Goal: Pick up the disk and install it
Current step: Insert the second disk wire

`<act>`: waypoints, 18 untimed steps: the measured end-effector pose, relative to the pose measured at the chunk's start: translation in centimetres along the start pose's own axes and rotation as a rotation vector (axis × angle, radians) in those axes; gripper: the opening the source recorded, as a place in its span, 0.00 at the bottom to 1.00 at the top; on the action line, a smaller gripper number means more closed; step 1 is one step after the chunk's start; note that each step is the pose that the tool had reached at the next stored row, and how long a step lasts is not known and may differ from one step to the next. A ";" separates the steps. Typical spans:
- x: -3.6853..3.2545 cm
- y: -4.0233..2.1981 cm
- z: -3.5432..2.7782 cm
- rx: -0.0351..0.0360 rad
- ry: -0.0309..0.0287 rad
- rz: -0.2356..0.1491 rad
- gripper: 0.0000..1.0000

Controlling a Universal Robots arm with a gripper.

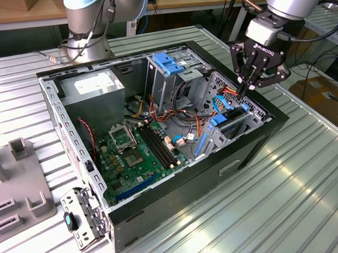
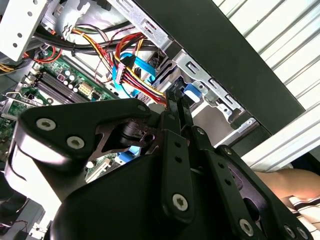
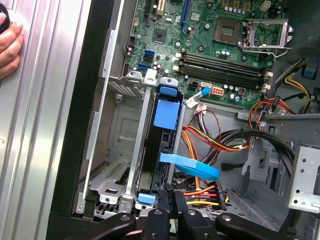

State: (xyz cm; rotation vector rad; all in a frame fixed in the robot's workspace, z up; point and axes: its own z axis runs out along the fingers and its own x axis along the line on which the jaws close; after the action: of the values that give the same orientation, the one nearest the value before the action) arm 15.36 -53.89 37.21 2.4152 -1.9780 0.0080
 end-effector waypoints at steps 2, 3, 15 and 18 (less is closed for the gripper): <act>-0.01 0.01 0.04 0.0000 -0.0001 0.000 0.16; -0.01 0.02 0.08 0.0000 -0.0001 0.000 0.16; -0.05 0.24 0.14 0.0000 -0.0003 0.000 0.16; -0.07 0.43 0.46 0.0000 -0.0002 0.002 0.16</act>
State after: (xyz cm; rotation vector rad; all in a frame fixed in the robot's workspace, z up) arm 14.91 -53.91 36.75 2.4136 -1.9801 0.0078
